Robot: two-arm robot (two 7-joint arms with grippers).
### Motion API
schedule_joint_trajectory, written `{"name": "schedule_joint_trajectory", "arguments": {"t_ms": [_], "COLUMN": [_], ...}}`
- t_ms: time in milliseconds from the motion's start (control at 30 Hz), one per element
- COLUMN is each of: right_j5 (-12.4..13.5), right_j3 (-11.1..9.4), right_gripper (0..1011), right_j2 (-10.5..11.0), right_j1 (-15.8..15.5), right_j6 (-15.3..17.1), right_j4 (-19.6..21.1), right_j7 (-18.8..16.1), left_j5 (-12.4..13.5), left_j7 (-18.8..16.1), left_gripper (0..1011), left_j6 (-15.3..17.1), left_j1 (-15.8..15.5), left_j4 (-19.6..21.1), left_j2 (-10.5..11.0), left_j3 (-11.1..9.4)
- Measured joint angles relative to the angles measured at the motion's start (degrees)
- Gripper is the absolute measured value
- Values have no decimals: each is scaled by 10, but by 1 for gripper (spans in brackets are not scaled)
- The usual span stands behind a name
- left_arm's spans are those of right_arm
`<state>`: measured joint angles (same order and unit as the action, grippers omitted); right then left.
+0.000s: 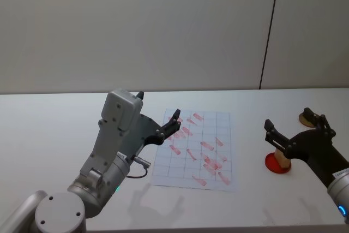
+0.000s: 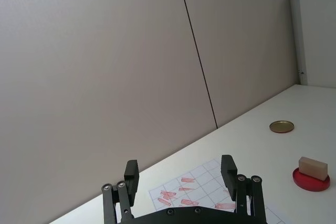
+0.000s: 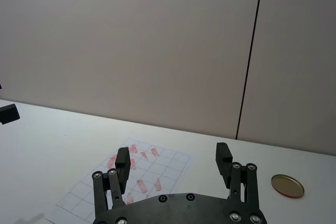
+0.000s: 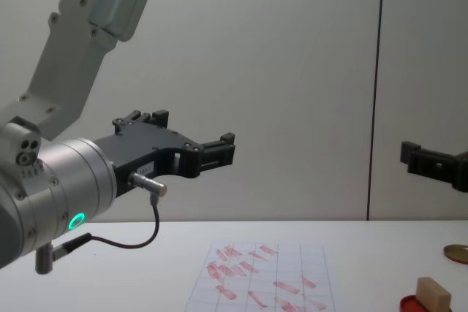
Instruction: Use the one hand to pick up the stamp and affix it onto the A4 paper.
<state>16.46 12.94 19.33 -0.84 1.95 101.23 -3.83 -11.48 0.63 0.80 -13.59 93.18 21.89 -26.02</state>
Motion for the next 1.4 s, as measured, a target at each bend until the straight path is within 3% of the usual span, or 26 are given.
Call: {"name": "schedule_joint_trajectory", "arguments": {"t_ms": [867, 1067, 1400], "right_j5": [2, 9, 19], "right_j3": [-3, -8, -20], "right_gripper": [1001, 1001, 1001], "right_j2": [2, 4, 2], "right_j1": [1, 6, 41], "right_j6": [4, 20, 75], "right_j4": [-1, -8, -54], "right_j7": [-1, -1, -2], "left_j5": [0, 0, 0], "left_j7": [0, 0, 0], "left_gripper": [993, 993, 993], "left_j6": [0, 0, 0], "left_j1": [0, 0, 0], "left_j4": [0, 0, 0], "left_j2": [0, 0, 0], "left_j3": [0, 0, 0]}}
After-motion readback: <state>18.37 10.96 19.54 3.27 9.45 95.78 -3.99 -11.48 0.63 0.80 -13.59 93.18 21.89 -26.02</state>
